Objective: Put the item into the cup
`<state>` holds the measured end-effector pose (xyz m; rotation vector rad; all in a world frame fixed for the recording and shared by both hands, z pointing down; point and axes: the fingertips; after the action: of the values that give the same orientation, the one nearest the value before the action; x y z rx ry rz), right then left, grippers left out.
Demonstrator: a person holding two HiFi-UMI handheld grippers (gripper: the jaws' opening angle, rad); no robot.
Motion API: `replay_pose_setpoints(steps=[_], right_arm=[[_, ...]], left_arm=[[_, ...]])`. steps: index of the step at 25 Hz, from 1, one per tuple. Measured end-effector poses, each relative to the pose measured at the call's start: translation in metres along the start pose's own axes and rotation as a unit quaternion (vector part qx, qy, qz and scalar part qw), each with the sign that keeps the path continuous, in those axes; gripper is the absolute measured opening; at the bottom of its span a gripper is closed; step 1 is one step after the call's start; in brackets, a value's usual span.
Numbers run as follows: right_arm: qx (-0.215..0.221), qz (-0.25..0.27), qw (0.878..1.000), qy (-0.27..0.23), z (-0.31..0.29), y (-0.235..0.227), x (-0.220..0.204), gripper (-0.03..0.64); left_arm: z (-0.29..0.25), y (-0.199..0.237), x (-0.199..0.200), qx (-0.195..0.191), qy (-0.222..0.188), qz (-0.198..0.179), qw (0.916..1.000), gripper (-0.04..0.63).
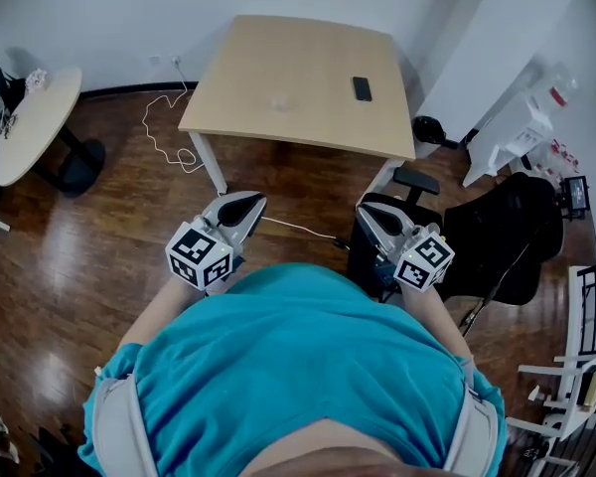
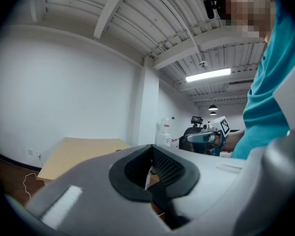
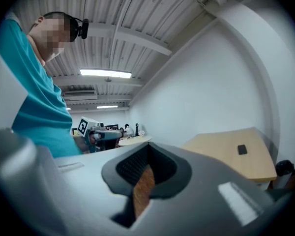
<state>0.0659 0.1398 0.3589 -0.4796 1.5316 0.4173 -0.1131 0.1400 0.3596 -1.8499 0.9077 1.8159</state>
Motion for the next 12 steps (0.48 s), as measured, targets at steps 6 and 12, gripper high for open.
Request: replay_pose_setpoints(steps=[6,12], right_arm=[[0.001,0.01,1.0,0.011,-0.0023,0.0029,-0.002,0.0],[0.003,0.02,1.0,0.016,-0.003,0.0027,0.0004,0.0]], left_arm=[[0.0014,0.0008,0.003,-0.004,-0.003,-0.004,1.0,0.003],[0.0047,0.0036,0.0043,0.001,-0.005,-0.001,1.0,0.003]])
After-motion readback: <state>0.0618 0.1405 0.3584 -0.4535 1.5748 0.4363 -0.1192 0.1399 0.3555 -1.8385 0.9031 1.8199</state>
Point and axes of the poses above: the fingertips, and each gripper's own axes: z backward along the fingers, y to its left, x out of its top, and after that the axes turned 6 degrees about z, right-handed
